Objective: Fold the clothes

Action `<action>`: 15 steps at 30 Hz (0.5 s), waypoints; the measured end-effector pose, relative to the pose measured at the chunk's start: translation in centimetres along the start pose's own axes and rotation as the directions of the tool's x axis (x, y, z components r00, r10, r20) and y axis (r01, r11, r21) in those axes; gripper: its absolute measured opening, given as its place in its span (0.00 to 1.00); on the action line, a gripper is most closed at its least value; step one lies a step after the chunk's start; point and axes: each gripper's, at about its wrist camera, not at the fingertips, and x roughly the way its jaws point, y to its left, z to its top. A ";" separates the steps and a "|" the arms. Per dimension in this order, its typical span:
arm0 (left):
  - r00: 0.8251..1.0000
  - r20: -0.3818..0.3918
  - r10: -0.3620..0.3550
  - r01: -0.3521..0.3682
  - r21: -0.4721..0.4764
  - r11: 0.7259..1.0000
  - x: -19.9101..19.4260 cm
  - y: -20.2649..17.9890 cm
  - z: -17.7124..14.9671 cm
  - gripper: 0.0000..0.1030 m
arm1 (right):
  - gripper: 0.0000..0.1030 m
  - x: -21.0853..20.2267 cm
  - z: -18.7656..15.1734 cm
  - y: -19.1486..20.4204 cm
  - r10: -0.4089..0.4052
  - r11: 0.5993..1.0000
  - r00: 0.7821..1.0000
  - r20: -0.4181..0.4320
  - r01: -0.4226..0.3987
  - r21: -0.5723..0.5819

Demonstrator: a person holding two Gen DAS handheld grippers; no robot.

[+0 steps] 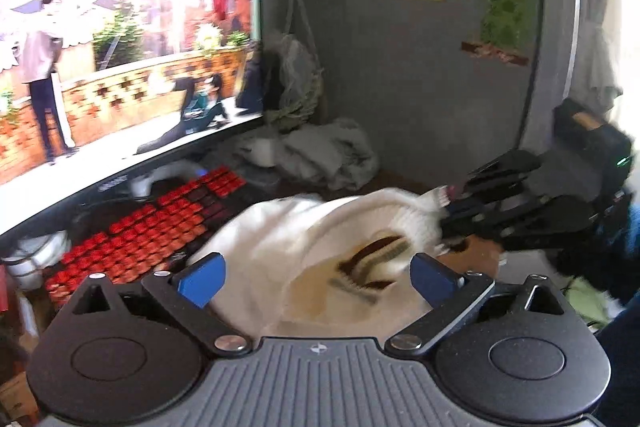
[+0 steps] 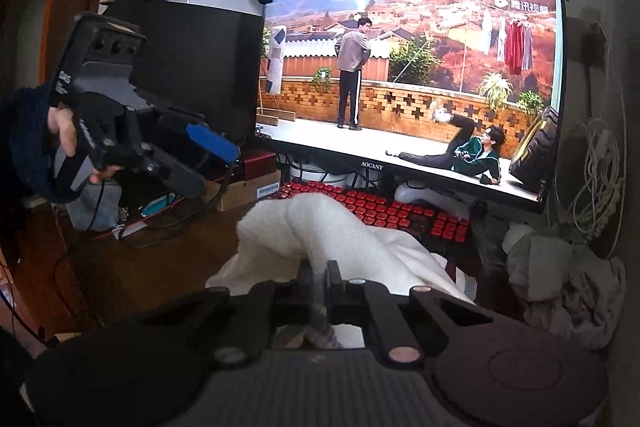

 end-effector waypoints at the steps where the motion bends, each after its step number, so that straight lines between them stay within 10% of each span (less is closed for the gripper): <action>1: 0.999 -0.011 -0.041 0.041 -0.003 0.999 0.2 -0.1 0.3 0.89 | 0.05 0.0 0.0 -0.2 0.000 1.000 1.000 -0.001 0.000 0.002; 5: 0.997 -0.053 -0.064 0.072 0.164 0.984 1.0 -2.6 1.5 0.53 | 0.05 0.0 -0.2 -0.9 0.001 1.000 1.000 -0.005 -0.001 0.011; 8: 0.997 -0.077 0.002 0.028 0.383 0.924 2.1 -5.5 1.6 0.36 | 0.05 0.2 -0.2 -1.4 0.000 1.000 1.000 -0.024 0.000 -0.002; 15: 0.996 -0.073 0.057 0.005 0.653 0.758 3.3 -9.2 2.9 0.34 | 0.05 1.0 1.8 0.2 -0.025 0.989 0.995 -0.093 0.011 -0.149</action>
